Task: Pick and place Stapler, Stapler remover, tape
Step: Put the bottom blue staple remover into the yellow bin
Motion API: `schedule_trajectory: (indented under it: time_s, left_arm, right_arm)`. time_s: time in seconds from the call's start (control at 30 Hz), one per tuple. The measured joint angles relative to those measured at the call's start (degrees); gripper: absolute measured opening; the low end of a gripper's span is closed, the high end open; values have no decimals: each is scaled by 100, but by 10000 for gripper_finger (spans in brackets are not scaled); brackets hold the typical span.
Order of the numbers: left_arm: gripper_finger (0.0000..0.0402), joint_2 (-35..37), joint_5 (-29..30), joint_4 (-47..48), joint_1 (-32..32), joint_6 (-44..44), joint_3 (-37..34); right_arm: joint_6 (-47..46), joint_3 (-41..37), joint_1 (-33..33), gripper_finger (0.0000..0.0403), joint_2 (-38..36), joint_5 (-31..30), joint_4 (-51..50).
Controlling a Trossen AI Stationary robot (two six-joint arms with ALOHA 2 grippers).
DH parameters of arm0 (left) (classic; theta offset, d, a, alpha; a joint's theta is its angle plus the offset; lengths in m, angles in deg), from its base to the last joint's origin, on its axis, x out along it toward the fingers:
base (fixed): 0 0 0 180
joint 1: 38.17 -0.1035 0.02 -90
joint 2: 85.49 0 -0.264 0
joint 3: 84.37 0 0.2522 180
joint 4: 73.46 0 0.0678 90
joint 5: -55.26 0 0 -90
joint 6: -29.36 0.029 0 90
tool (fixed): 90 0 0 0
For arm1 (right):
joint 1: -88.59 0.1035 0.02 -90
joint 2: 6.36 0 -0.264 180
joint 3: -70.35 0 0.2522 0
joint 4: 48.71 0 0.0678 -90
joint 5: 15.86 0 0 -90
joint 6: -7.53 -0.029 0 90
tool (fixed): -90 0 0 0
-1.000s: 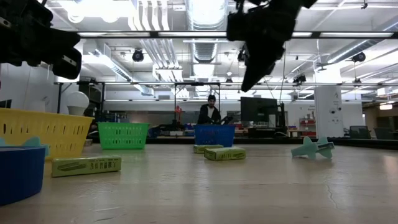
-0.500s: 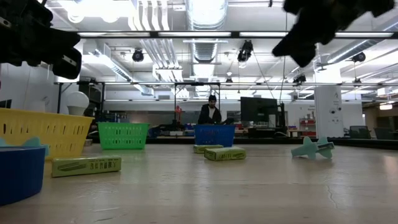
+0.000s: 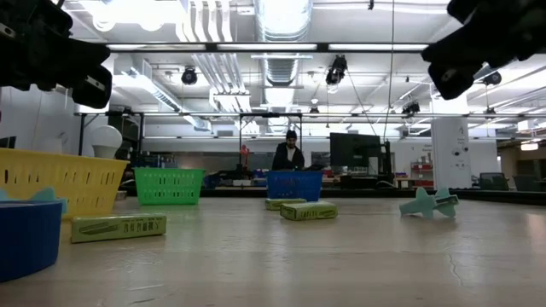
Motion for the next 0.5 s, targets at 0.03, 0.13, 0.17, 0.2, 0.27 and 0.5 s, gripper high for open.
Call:
schedule_trajectory:
  time_s: [0.03, 0.13, 0.17, 0.2, 0.27, 0.5]
  left_arm:
    - [14, 0, 0, 0, 0, 0, 0]
    - [14, 0, 0, 0, 1, -1, 0]
    - [14, 0, 0, 0, 1, -1, 0]
    - [14, 0, 2, 0, 1, 0, -1]
    - [14, 0, 2, 0, 2, 0, 0]
    - [14, 0, 1, 0, 2, -1, -1]
  right_arm:
    - [205, -97, 20, 8, -73, -10, 161]
    - [624, -398, 41, 8, -308, -42, 452]
    - [681, -493, 43, 8, -388, -37, 530]
    - [735, -608, 41, 8, -479, -39, 624]
    - [799, -835, 41, 8, -633, -42, 859]
    - [1145, -1426, 41, 8, -1155, 170, 1198]
